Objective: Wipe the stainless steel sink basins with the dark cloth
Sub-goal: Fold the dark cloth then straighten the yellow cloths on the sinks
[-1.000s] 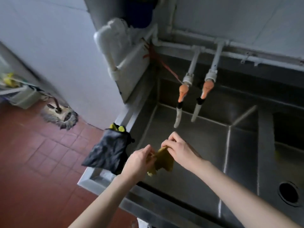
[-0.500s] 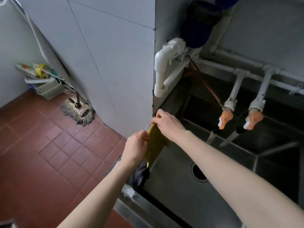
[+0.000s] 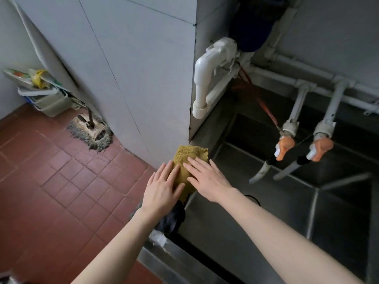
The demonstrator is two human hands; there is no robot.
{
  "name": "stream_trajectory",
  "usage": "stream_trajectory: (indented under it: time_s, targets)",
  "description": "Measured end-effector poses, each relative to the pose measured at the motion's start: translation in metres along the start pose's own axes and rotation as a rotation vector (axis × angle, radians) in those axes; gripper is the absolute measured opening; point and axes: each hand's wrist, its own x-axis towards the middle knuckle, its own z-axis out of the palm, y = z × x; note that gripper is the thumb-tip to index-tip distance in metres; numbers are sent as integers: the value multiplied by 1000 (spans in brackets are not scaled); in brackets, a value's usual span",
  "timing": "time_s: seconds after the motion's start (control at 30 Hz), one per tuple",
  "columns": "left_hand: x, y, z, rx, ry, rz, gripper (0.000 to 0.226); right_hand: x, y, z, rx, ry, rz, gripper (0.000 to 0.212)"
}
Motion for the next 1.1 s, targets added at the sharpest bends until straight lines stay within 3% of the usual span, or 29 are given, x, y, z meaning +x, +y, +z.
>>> stream_trajectory:
  time_s: [0.17, 0.27, 0.37, 0.43, 0.57, 0.83, 1.1]
  targets:
    - [1, -6, 1, 45, -76, 8, 70, 1, -9, 1, -33, -62, 54, 53]
    - [-1, -3, -6, 53, 34, 33, 60, -14, -14, -4, 14, 12, 87, 50]
    - [-9, 13, -11, 48, 210, 144, 34, -50, -17, -12, 113, 131, 152, 46]
    - [-19, 37, -12, 5, 224, 204, 23, -88, -12, -17, 164, 182, 213, 42]
    - [-50, 112, -3, -76, 95, 272, 9, -182, 12, -27, 220, 247, 357, 31]
    - [-132, 312, 58, -163, -106, 442, 19, -421, 91, -22, 206, 477, 659, 22]
    - [-224, 479, 135, -154, -223, 515, 24, -633, 150, -1, 167, 507, 838, 22]
